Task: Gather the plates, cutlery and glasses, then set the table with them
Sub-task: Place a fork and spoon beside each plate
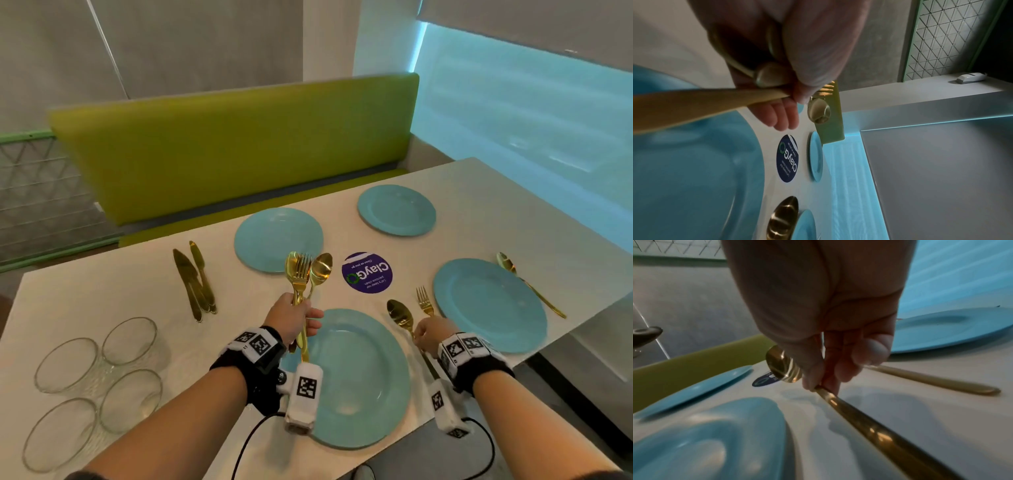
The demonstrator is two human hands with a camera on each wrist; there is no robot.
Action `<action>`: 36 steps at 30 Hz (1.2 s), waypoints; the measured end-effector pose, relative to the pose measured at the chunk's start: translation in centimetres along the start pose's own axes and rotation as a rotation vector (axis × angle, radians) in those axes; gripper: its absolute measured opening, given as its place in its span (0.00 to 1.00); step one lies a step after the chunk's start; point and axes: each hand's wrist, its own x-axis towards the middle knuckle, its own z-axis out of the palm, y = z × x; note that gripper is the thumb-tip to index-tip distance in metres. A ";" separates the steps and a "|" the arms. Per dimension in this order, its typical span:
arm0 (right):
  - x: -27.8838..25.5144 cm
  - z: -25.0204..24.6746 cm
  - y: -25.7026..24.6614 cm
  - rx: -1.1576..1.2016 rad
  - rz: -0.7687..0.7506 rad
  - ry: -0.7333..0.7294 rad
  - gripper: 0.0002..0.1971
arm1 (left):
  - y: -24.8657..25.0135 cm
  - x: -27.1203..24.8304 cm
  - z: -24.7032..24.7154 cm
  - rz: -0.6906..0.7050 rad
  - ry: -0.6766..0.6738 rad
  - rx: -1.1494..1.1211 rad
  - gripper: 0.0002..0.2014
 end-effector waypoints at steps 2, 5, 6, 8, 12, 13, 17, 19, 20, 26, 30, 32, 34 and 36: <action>0.8 0.5 -0.3 0.000 0.000 -0.010 0.15 | 0.1 0.6 0.4 -0.003 -0.002 0.005 0.06; 1.8 1.1 -1.0 -0.040 0.015 -0.021 0.15 | 0.0 1.3 0.6 -0.010 0.010 0.019 0.06; 2.2 1.2 -1.1 -0.041 0.018 -0.015 0.15 | -0.1 1.5 0.6 -0.012 0.020 0.030 0.06; 3.0 1.6 -1.2 -0.043 0.028 -0.001 0.13 | -0.4 1.9 0.6 -0.013 0.046 0.040 0.05; 3.6 2.1 -1.3 0.013 0.064 0.048 0.09 | -1.1 2.3 0.4 -0.021 0.094 0.036 0.03; 3.6 2.2 -1.3 0.019 0.069 0.062 0.09 | -1.3 2.3 0.3 -0.025 0.101 0.030 0.03; 3.2 2.2 -1.5 -0.001 0.056 0.088 0.09 | -1.6 1.7 -0.3 -0.032 0.103 0.006 0.07; 2.3 1.6 -2.3 0.021 0.026 0.119 0.11 | -1.6 1.2 -0.8 -0.026 0.092 0.003 0.08; 1.6 0.9 -3.0 0.051 -0.007 0.138 0.14 | -1.7 0.8 -1.0 -0.019 0.083 -0.002 0.08; -4.3 -2.4 -9.8 0.296 -0.396 0.164 0.14 | -2.0 -1.5 -2.6 0.016 0.044 -0.012 0.02; -7.5 -1.4 -14.4 0.553 -0.464 0.065 0.12 | -2.4 -3.3 -3.9 0.053 0.055 -0.015 0.07; -8.8 -0.5 -16.2 0.579 -0.485 0.040 0.11 | -2.7 -4.3 -4.7 0.069 0.064 -0.025 0.08; -9.7 0.3 -17.5 0.584 -0.473 0.016 0.15 | -3.0 -5.3 -5.6 0.079 0.075 -0.027 0.10; -10.3 1.2 -18.3 0.565 -0.443 -0.023 0.18 | -3.6 -6.1 -6.5 0.100 0.092 -0.004 0.13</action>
